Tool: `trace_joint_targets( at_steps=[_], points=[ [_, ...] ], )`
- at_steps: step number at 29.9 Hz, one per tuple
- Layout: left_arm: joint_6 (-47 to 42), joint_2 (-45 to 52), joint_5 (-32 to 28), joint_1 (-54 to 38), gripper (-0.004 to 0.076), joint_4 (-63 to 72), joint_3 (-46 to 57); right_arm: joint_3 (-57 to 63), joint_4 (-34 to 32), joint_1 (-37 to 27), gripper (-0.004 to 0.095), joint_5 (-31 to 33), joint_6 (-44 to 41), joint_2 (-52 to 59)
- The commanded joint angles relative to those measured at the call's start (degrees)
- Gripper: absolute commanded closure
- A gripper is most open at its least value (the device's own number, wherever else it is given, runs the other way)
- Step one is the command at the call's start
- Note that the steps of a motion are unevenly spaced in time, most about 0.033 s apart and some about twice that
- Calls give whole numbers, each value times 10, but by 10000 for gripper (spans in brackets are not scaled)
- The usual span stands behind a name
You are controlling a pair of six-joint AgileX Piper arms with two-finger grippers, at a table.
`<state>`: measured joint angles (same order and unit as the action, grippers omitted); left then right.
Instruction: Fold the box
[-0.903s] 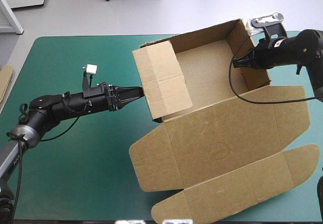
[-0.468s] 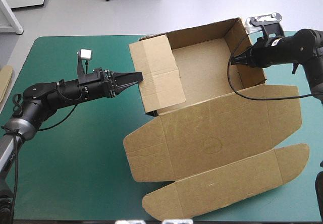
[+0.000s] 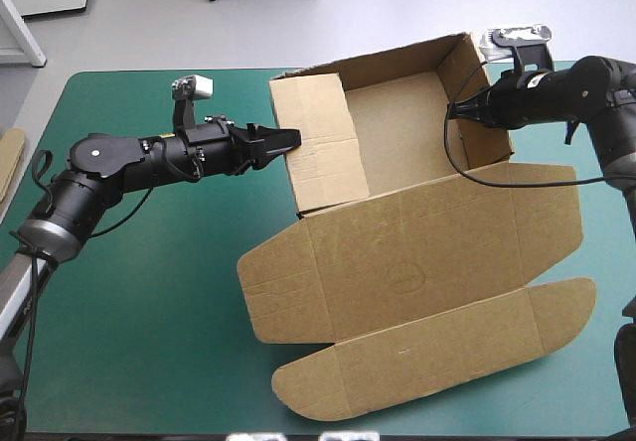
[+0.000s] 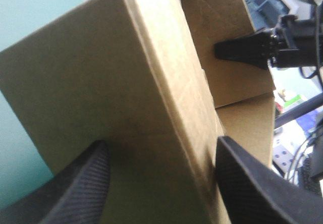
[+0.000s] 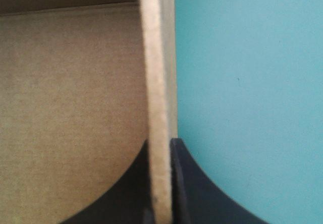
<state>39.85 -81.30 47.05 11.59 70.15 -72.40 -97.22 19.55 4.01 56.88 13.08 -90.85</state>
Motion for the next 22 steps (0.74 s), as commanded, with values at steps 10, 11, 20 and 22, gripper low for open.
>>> trace_joint_targets(
  at_steps=[10, 11, 20, 22],
  points=[
    [-265, -79, 93, 48, 344, -296, -204, -17, 19, 74, 915, -118, -102, -9],
    [-288, -85, 95, 57, 349, -321, -218, -17, 4, 79, 915, -118, -113, -12],
    [-440, -145, 116, 137, 352, -530, -293, -19, -54, 114, 905, -122, -182, -60],
    [-452, -158, 116, 143, 353, -540, -294, -24, -74, 122, 904, -116, -192, -71]
  ],
)
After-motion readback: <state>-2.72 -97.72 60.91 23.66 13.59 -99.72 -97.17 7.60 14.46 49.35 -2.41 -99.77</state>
